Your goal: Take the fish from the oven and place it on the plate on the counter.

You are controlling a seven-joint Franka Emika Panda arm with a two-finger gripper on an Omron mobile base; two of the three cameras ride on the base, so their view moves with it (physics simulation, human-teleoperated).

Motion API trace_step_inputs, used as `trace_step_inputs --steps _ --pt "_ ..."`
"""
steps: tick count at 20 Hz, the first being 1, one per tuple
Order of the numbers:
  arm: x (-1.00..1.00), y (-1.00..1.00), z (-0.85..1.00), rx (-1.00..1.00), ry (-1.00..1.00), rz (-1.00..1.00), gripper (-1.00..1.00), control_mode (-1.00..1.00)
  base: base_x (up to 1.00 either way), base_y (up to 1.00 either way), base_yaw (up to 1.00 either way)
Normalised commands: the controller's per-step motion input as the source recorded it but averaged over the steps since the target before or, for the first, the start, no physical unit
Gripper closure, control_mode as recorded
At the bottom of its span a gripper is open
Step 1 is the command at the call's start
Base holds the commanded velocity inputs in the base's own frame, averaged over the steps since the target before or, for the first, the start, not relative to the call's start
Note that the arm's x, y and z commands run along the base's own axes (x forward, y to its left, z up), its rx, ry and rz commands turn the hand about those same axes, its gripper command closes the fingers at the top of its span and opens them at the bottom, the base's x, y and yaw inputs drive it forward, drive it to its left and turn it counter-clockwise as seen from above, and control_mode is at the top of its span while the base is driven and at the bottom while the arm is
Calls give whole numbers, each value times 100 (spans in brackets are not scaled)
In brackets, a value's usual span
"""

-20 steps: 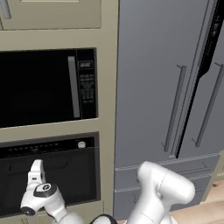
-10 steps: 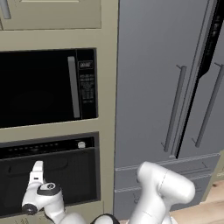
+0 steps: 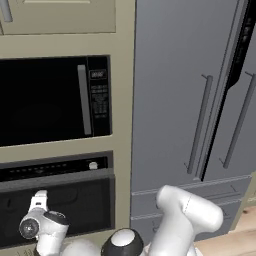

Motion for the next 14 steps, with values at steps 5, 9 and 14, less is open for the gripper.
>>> trace_step_inputs --steps 5,9,14 --pt "-100 37 -95 -1 51 6 100 -100 0 0 0" --pt "-100 35 -100 -6 45 5 100 -100 0 0 0" --pt "-100 36 -100 -10 35 4 100 -100 0 0 0"
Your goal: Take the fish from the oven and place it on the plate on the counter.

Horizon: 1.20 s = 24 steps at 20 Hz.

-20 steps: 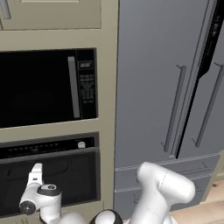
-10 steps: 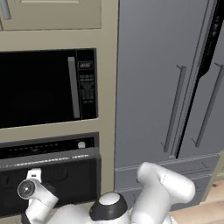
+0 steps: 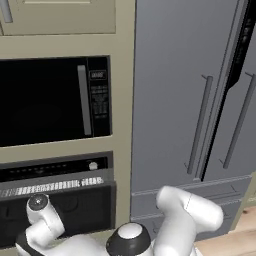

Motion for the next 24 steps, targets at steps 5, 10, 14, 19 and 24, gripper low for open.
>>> trace_step_inputs --steps 5,10,14,19,24 --pt "-100 40 -100 -17 34 4 100 -100 0 0 0" --pt "-100 33 -78 -17 44 5 100 -100 0 0 0" --pt "-100 18 -16 -3 47 1 100 -100 0 0 0" --pt "-100 1 61 0 12 0 100 -100 0 0 0" --pt "-100 8 100 0 -11 -4 100 -100 0 0 0"
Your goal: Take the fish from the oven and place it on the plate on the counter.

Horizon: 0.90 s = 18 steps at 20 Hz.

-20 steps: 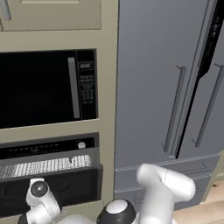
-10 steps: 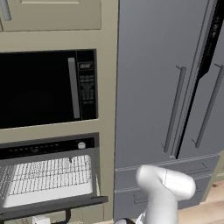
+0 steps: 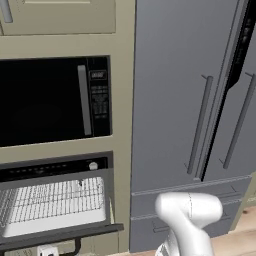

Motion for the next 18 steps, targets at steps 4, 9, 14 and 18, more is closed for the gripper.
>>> trace_step_inputs --steps 4,9,14,18 --pt "-100 16 79 0 -5 0 100 -100 0 0 0" --pt "-100 12 99 0 -53 0 100 -100 0 0 0" --pt "-100 3 100 0 -62 0 100 -100 0 0 0" --pt "-100 3 83 0 -64 0 100 -100 0 0 0"
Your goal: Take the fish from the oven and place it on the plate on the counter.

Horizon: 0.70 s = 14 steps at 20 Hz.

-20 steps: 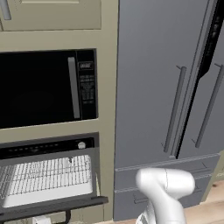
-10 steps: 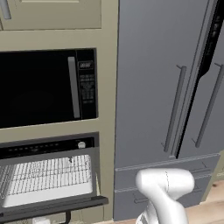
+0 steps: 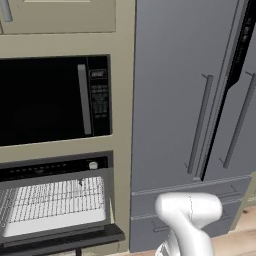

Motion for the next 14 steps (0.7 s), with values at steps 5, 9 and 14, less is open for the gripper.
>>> trace_step_inputs --steps 5,9,14 --pt "-100 2 100 0 -64 0 100 -100 0 0 0" --pt "-83 0 100 0 -53 0 100 -100 0 0 0" --pt "40 0 74 0 -2 0 100 -100 0 0 0"
